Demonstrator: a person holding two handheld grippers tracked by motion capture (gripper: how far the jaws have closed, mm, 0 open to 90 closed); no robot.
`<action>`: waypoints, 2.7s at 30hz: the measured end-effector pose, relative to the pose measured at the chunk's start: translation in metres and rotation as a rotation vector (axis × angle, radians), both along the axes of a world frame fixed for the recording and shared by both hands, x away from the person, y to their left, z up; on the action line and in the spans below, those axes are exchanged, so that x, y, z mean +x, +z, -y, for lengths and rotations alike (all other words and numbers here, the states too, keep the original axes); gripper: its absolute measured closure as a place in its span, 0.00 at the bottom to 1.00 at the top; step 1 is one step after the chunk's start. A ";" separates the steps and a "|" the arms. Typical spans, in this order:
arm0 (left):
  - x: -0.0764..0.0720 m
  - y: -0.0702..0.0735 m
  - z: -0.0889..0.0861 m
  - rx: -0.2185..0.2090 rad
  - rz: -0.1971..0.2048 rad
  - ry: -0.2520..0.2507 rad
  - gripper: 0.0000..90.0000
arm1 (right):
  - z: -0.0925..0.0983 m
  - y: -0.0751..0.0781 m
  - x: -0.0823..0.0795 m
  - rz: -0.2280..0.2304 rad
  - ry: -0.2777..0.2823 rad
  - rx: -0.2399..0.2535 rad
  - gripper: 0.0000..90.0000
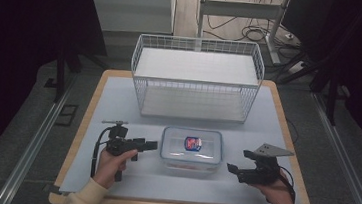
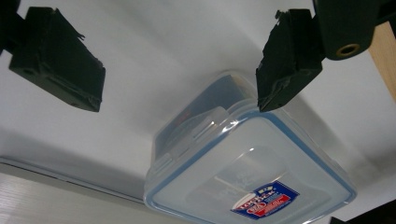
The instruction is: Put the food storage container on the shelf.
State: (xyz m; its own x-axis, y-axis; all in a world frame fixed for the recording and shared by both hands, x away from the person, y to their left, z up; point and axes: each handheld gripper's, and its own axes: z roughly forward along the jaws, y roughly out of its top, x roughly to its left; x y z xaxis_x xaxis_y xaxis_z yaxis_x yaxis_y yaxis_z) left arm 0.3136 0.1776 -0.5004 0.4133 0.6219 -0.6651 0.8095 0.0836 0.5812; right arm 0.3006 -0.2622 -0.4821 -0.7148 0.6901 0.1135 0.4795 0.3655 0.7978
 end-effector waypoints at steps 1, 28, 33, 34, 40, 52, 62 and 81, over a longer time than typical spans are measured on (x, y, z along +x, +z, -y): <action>0.003 0.000 0.004 -0.002 -0.003 -0.004 0.18 | 0.000 0.000 0.000 -0.001 0.001 0.001 0.18; 0.023 -0.022 0.036 -0.008 -0.086 -0.098 0.33 | -0.001 0.001 0.009 -0.094 -0.009 0.069 0.20; 0.023 -0.022 0.036 -0.010 -0.086 -0.097 0.34 | -0.009 0.001 0.022 -0.161 -0.002 0.087 0.20; 0.023 -0.022 0.036 -0.010 -0.085 -0.096 0.34 | -0.010 0.000 0.025 -0.176 -0.003 0.092 0.20; 0.023 -0.023 0.036 -0.012 -0.084 -0.094 0.34 | -0.020 -0.004 0.040 -0.248 -0.008 0.115 0.18; 0.023 -0.023 0.036 -0.017 -0.078 -0.095 0.34 | -0.031 -0.016 0.067 -0.371 -0.035 0.199 0.17; 0.023 -0.023 0.036 -0.014 -0.076 -0.096 0.34 | -0.043 -0.025 0.075 -0.511 -0.004 0.254 0.16; 0.004 -0.018 0.038 0.009 0.018 -0.067 0.38 | -0.029 -0.013 0.063 -0.477 -0.008 0.281 0.43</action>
State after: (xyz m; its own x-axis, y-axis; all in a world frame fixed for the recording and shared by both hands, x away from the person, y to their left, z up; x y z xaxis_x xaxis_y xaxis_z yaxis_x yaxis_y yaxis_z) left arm 0.3180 0.1393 -0.5181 0.4661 0.5986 -0.6515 0.8025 0.0241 0.5962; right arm 0.3632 -0.2331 -0.4949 -0.5342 0.5918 0.6036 0.8133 0.1651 0.5579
